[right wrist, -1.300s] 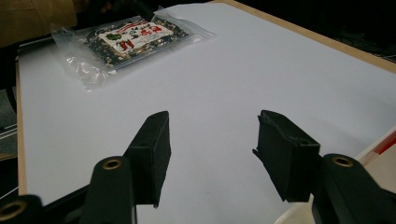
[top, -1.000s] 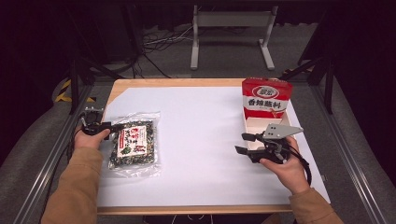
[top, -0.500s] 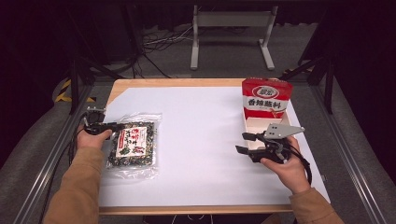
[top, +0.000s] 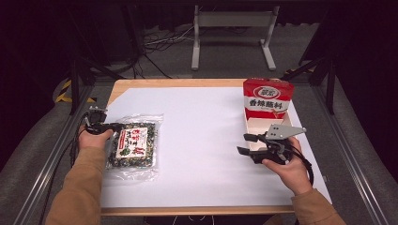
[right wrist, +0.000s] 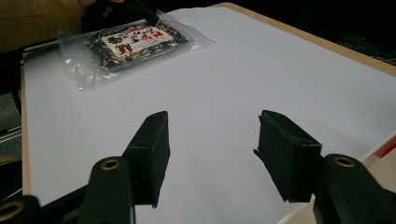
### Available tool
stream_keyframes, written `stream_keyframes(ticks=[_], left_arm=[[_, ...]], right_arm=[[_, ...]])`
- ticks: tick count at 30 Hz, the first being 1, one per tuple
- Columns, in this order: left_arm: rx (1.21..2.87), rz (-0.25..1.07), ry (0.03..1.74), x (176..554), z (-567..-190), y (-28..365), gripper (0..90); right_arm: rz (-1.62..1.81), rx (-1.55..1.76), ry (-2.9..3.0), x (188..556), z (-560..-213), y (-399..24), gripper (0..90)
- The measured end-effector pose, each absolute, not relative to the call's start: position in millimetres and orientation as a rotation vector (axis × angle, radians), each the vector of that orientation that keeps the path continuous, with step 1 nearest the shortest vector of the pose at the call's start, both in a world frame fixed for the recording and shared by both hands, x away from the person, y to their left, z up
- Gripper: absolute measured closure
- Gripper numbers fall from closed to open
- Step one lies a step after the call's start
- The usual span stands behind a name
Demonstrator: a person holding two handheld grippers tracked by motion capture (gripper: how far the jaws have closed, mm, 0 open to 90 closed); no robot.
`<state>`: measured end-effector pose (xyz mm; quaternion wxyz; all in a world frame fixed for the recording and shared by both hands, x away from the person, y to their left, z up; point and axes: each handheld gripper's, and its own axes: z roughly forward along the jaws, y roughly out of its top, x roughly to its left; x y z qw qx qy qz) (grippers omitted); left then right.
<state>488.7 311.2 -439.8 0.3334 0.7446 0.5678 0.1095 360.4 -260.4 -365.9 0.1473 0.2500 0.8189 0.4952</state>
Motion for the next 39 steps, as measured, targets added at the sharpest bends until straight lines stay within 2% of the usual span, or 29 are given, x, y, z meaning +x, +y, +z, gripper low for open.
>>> stream_keyframes(ticks=[4,6,20,39], left_arm=[[1.948,0.287,1.491,488.9,-438.0,310.8,81.2],[1.963,0.283,1.492,488.4,-435.4,310.9,85.5],[1.921,0.318,1.465,474.8,-414.6,311.8,87.4],[1.855,0.451,1.253,440.1,-348.4,286.7,88.0]], right_arm=[[1.428,0.721,2.354,360.2,-365.5,-261.1,43.1],[1.430,0.721,2.351,360.3,-365.3,-261.6,43.1],[1.440,0.719,2.336,360.8,-364.5,-262.5,43.2],[1.482,0.691,2.324,363.1,-362.0,-256.2,44.0]])
